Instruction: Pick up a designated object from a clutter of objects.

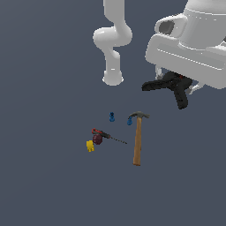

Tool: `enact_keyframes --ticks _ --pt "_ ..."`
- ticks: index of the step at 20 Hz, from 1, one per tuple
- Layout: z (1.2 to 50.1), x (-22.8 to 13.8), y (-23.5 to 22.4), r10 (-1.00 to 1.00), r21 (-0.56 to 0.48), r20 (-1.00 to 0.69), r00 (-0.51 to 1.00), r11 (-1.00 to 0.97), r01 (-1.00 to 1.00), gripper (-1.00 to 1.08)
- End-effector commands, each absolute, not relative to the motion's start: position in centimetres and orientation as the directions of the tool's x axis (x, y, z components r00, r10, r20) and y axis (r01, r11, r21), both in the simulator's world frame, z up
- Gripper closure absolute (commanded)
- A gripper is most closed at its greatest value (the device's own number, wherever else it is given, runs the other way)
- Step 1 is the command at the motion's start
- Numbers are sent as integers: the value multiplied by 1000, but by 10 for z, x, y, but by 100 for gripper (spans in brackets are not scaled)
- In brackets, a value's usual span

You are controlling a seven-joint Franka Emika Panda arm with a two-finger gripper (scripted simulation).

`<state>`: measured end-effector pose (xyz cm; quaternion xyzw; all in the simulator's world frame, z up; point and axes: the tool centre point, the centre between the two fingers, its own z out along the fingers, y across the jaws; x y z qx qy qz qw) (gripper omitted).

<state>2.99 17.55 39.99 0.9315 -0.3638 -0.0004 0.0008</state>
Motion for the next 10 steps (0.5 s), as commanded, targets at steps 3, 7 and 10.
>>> enact_keyframes --ticks 3,7,10 --pt "420 36 194 -678 0 0 735 -735 -678 108" --pt "432 40 205 -678 0 0 735 -735 -678 108" --pt "437 42 210 -678 0 0 735 -735 -678 108"
